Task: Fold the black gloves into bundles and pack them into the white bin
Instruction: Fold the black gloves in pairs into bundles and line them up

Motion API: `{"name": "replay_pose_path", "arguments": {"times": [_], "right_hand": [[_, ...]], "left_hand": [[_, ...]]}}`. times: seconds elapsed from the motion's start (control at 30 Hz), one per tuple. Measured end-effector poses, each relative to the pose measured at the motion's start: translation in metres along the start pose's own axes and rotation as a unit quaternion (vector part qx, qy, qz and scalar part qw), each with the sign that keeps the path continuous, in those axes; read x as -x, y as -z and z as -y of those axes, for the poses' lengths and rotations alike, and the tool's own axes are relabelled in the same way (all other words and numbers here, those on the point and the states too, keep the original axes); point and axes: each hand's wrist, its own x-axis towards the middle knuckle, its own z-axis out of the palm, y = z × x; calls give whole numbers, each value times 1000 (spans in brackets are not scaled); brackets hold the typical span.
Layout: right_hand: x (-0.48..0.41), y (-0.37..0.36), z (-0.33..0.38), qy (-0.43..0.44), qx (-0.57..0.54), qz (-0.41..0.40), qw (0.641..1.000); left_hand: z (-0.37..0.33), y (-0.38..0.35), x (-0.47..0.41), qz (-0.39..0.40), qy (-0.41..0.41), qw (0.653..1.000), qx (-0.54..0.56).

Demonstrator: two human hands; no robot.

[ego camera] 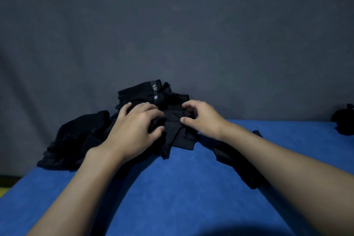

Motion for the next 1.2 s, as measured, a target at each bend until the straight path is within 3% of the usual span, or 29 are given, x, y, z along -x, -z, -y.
{"name": "replay_pose_path", "arguments": {"times": [0.13, 0.43, 0.67, 0.93, 1.07, 1.2], "right_hand": [[-2, -1, 1, 2, -20, -36, 999], [21, 30, 29, 14, -245, -75, 967], [43, 69, 42, 15, -293, -148, 944], [82, 102, 28, -16, -357, -153, 921], [101, 121, 12, -7, -375, -151, 915], [116, 139, -7, -22, -336, -140, 931]], "left_hand": [[0, -2, -1, 1, -4, 1000, 6], [-19, 12, -2, -57, -40, 996, 56], [-57, 18, 3, -16, -78, 991, 103], [-115, 9, 3, -137, -120, 974, 131], [-135, 9, 1, -178, -126, 950, 225], [-160, 11, -2, -185, -36, 912, 365]]}}
